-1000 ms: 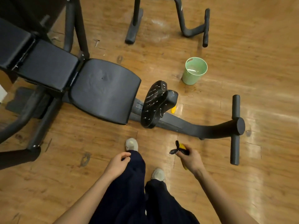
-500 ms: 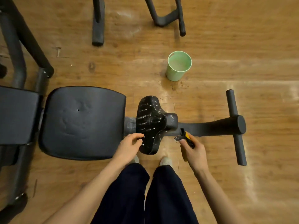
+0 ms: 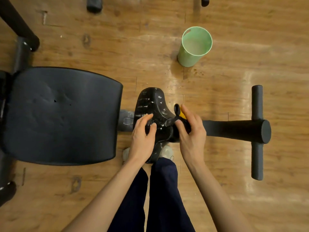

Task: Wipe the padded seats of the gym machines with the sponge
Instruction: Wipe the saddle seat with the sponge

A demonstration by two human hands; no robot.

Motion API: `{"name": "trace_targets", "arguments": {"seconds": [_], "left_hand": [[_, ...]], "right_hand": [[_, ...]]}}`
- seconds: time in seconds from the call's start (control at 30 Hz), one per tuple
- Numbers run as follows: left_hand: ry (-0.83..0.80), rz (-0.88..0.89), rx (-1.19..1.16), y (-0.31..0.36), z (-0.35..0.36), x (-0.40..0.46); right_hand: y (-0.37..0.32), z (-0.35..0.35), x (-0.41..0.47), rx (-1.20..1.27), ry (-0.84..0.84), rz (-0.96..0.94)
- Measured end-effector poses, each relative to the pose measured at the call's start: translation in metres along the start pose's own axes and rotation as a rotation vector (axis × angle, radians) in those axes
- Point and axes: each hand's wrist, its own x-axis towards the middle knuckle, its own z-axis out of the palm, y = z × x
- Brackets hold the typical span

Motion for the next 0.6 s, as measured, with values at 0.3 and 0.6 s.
{"name": "trace_targets", "arguments": {"seconds": [0.3, 0.6], "left_hand": [[-0.008, -0.002, -0.065, -0.017, 0.028, 0.001], [0.003, -0.001, -0.077, -0.017, 0.037, 0.0]], "right_hand": [[0.054, 0.017, -0.056, -0.123, 0.03, -0.294], [0.026, 0.021, 0.019, 0.026, 0.112, -0.05]]}}
